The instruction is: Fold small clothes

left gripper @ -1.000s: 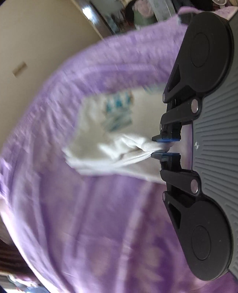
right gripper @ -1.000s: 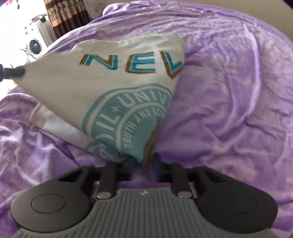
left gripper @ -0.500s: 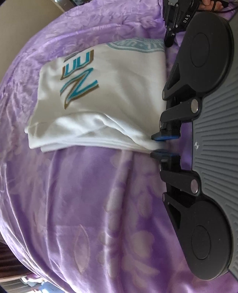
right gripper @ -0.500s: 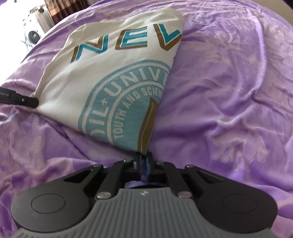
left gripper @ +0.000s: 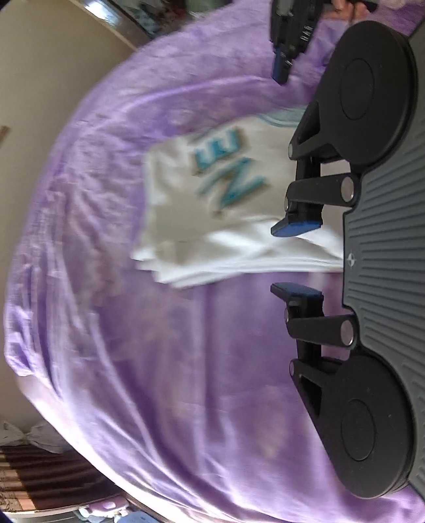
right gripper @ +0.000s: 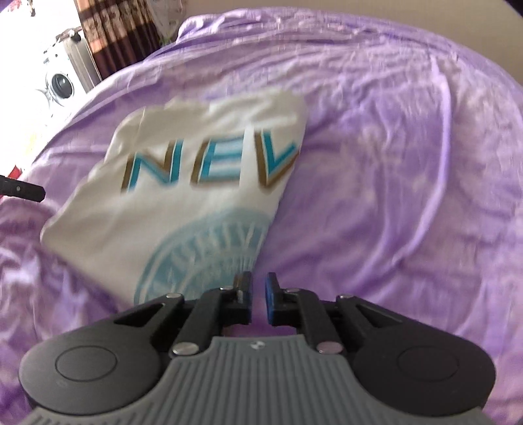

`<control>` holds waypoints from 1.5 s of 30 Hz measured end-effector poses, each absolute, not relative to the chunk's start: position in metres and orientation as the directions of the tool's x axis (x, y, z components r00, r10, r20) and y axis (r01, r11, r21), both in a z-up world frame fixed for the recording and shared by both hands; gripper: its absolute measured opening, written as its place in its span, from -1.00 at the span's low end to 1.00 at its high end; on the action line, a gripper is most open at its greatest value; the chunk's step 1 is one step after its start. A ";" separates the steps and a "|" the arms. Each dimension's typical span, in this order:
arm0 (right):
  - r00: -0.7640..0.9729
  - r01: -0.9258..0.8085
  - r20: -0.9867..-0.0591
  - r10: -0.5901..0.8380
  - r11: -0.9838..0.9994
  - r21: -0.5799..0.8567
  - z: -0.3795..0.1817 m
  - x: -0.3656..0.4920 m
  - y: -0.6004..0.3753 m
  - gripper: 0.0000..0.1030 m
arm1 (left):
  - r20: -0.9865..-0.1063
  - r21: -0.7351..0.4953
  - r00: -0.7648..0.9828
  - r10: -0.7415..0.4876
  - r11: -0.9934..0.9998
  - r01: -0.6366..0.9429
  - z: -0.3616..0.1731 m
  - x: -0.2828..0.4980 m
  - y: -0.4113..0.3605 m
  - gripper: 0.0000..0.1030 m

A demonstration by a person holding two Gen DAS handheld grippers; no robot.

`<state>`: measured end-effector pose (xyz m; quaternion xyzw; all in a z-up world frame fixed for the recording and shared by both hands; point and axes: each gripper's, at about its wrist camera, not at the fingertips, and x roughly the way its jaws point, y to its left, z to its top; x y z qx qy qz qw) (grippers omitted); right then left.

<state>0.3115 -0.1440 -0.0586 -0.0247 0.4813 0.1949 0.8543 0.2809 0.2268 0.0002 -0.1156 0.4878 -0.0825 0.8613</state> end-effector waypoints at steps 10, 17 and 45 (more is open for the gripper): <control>0.528 -0.365 -0.766 0.366 0.912 0.185 -0.052 0.402 -0.124 -0.21 | -0.716 -0.439 0.600 -0.357 0.899 0.011 -0.021 0.386 0.227 -0.02; 0.560 -0.328 -0.735 0.384 0.917 0.229 -0.075 0.444 -0.126 -0.20 | -0.708 -0.512 0.578 -0.406 0.859 -0.024 -0.065 0.447 0.236 -0.02; 0.583 -0.269 -0.729 0.358 0.932 0.243 -0.105 0.466 -0.140 0.07 | -0.758 -0.352 0.587 -0.285 0.936 0.000 -0.074 0.441 0.238 -0.44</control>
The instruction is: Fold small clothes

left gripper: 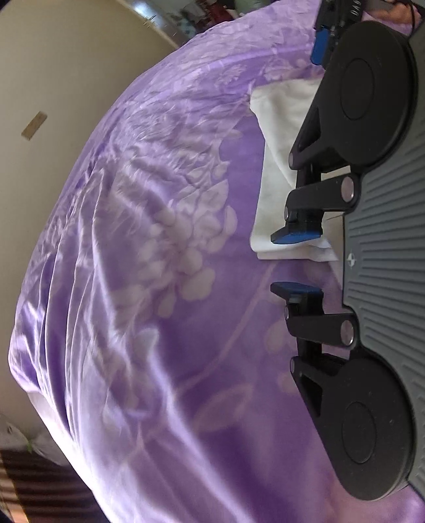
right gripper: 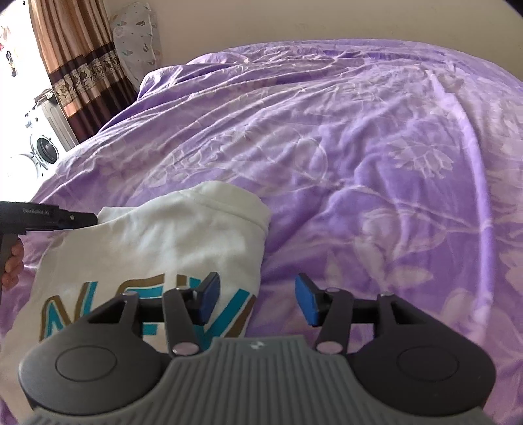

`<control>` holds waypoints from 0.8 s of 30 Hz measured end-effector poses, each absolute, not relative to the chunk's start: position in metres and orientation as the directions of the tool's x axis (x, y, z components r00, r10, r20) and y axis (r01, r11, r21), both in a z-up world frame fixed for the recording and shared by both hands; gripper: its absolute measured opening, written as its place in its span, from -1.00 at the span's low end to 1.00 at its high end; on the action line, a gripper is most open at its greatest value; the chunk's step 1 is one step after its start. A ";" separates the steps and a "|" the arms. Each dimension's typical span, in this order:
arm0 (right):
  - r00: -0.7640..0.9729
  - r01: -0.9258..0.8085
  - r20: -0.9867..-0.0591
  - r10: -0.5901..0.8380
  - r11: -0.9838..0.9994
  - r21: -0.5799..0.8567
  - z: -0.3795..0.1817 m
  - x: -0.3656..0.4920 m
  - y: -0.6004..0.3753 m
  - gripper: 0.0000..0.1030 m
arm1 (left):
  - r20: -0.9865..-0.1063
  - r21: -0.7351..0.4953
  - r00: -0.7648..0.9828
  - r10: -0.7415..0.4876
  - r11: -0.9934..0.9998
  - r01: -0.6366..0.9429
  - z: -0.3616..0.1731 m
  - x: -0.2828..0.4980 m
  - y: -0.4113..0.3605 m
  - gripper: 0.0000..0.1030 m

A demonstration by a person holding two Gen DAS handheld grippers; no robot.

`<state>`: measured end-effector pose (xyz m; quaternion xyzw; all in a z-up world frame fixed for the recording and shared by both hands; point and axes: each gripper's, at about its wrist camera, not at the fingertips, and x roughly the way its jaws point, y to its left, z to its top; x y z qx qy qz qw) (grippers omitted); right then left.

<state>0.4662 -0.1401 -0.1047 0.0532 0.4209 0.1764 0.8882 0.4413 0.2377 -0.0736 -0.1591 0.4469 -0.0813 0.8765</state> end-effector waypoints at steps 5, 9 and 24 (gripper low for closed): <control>0.586 -0.267 -0.711 0.387 0.922 0.282 -0.091 0.449 -0.143 0.28 | -0.734 -0.412 0.602 -0.313 0.911 -0.028 -0.045 0.413 0.243 0.72; 0.568 -0.248 -0.705 0.425 0.905 0.346 -0.087 0.438 -0.149 0.51 | -0.730 -0.498 0.578 -0.365 0.863 -0.085 -0.046 0.391 0.249 0.81; 0.468 -0.155 -0.666 0.581 0.796 0.585 -0.124 0.444 -0.159 0.51 | -0.661 -0.708 0.520 -0.541 0.680 -0.192 -0.126 0.403 0.259 0.75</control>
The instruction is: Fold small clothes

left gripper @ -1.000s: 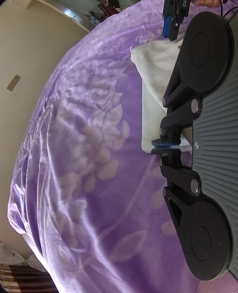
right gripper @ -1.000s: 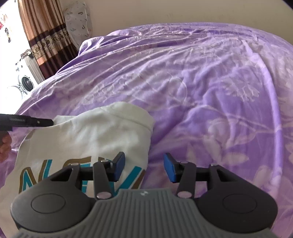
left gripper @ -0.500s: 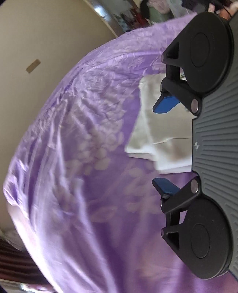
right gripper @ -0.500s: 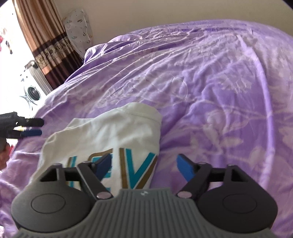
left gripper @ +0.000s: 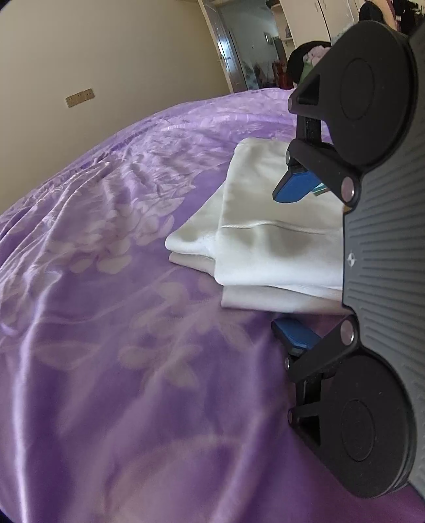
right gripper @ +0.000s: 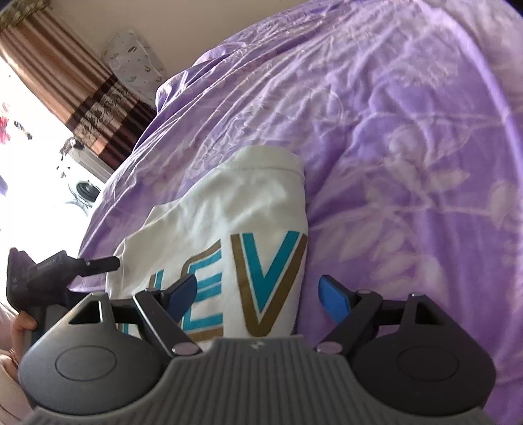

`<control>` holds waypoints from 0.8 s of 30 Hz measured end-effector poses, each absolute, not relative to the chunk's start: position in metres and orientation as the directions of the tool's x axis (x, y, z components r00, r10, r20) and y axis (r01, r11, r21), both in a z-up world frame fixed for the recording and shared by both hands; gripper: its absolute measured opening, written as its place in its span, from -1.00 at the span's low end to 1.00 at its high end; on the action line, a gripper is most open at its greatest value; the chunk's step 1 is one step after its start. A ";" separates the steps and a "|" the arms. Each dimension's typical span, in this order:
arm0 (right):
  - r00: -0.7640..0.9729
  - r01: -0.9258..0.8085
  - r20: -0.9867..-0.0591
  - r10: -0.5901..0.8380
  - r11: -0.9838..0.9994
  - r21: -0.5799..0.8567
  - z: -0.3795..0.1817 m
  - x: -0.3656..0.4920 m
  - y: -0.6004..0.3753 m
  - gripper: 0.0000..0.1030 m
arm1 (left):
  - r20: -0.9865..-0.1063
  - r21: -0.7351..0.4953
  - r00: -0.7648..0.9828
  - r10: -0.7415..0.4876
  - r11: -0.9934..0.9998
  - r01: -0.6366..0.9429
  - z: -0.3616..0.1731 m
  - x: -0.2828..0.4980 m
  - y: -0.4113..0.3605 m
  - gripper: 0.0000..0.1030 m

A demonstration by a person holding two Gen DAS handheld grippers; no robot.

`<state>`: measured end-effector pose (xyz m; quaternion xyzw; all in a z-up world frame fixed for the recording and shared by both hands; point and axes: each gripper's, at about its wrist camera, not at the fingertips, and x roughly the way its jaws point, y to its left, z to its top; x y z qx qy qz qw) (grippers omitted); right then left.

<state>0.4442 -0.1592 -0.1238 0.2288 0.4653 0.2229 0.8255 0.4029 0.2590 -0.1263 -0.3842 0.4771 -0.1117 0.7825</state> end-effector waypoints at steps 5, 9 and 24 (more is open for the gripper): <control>0.454 -0.071 -0.637 0.624 0.737 0.672 -0.149 0.467 -0.165 0.33 | -0.644 -0.728 0.520 -0.561 0.658 -0.192 -0.140 0.415 0.256 0.58; 0.449 -0.042 -0.600 0.662 0.687 0.726 -0.167 0.479 -0.165 0.10 | -0.641 -0.729 0.523 -0.562 0.658 -0.186 -0.146 0.420 0.256 0.13; 0.564 -0.218 -0.544 0.621 0.747 0.628 -0.099 0.444 -0.144 -0.75 | -0.599 -0.551 0.699 -0.390 0.834 -0.007 -0.053 0.363 0.213 -0.54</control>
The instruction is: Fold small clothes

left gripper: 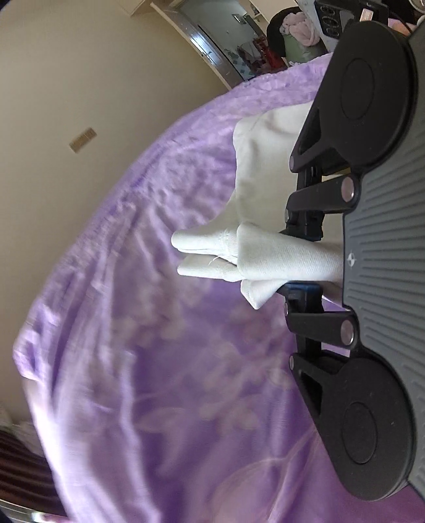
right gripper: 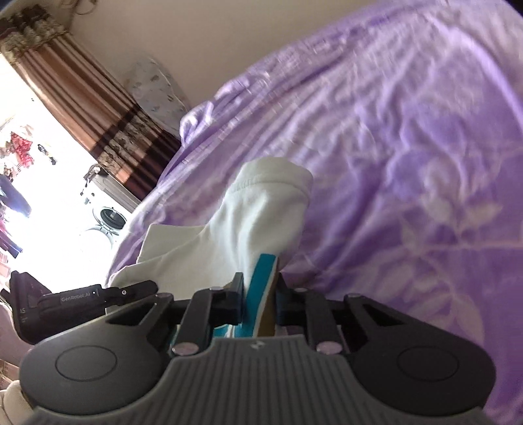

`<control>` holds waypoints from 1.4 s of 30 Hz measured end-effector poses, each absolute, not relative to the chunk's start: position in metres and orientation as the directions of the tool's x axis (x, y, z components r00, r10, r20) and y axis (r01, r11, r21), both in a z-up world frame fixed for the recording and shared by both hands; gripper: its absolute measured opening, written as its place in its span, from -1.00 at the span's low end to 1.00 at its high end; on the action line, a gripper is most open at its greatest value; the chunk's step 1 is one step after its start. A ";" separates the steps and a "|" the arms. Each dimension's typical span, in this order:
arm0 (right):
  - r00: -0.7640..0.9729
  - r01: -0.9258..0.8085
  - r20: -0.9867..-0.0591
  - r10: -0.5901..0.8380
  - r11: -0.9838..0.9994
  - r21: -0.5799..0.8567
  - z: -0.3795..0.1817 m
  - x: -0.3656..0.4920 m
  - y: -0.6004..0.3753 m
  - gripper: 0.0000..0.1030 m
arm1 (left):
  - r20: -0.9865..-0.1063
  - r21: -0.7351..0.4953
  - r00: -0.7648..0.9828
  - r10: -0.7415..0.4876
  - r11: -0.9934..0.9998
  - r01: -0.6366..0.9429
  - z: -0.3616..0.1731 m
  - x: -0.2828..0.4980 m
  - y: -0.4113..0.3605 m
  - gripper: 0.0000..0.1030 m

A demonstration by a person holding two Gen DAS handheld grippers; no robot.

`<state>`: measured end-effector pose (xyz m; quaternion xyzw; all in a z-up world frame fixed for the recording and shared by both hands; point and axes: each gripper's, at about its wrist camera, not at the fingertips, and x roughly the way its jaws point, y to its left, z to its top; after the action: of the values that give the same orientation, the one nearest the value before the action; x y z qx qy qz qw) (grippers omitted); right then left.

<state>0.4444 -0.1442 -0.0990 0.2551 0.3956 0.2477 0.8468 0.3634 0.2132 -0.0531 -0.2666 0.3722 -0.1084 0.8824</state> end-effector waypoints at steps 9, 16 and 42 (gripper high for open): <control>0.672 -0.336 -0.412 0.616 0.749 0.571 -0.010 0.359 -0.164 -0.77 | -0.423 -0.512 0.832 -0.358 0.853 0.107 0.036 0.275 0.184 -0.54; 0.740 -0.391 -0.305 0.599 0.753 0.529 0.046 0.280 -0.189 -0.77 | -0.316 -0.525 0.875 -0.367 0.836 0.161 0.082 0.211 0.165 -0.54; 0.665 -0.248 -0.502 0.553 0.798 0.549 -0.001 0.284 -0.214 -0.77 | -0.643 -0.535 0.645 -0.412 0.845 0.007 -0.012 0.272 0.158 -0.54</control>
<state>0.2844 -0.2143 -0.0013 0.2232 0.3411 0.2265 0.8846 0.2715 0.1582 -0.0118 -0.2512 0.4035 -0.1203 0.8716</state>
